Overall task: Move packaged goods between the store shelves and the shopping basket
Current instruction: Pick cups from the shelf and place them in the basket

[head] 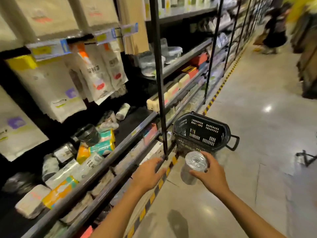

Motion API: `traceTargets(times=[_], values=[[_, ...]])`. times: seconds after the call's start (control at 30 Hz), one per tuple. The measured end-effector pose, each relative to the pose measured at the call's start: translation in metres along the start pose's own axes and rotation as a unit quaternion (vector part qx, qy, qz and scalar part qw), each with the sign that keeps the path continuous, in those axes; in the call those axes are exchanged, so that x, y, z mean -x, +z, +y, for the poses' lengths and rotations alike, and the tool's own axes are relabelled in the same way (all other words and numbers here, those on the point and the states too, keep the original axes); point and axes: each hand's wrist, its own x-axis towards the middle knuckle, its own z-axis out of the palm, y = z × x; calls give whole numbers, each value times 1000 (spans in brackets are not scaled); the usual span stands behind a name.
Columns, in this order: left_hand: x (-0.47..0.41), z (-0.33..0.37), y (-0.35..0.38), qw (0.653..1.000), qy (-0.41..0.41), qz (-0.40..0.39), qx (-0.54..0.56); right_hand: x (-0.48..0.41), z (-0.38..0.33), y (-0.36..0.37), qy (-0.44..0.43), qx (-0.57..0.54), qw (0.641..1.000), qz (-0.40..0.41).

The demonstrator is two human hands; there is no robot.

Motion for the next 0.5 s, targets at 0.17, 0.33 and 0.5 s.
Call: traceTargets(times=[0.17, 0.33, 0.5], values=[[-100, 29, 16, 998, 43, -40, -15, -58, 36, -24, 49, -3, 997, 55], [-217, 40, 25, 994, 82, -64, -21, -148, 64, -21, 98, 8, 992, 77], [-337, 37, 22, 987, 112, -108, -42, -246, 79, -12, 136, 18, 985, 104]])
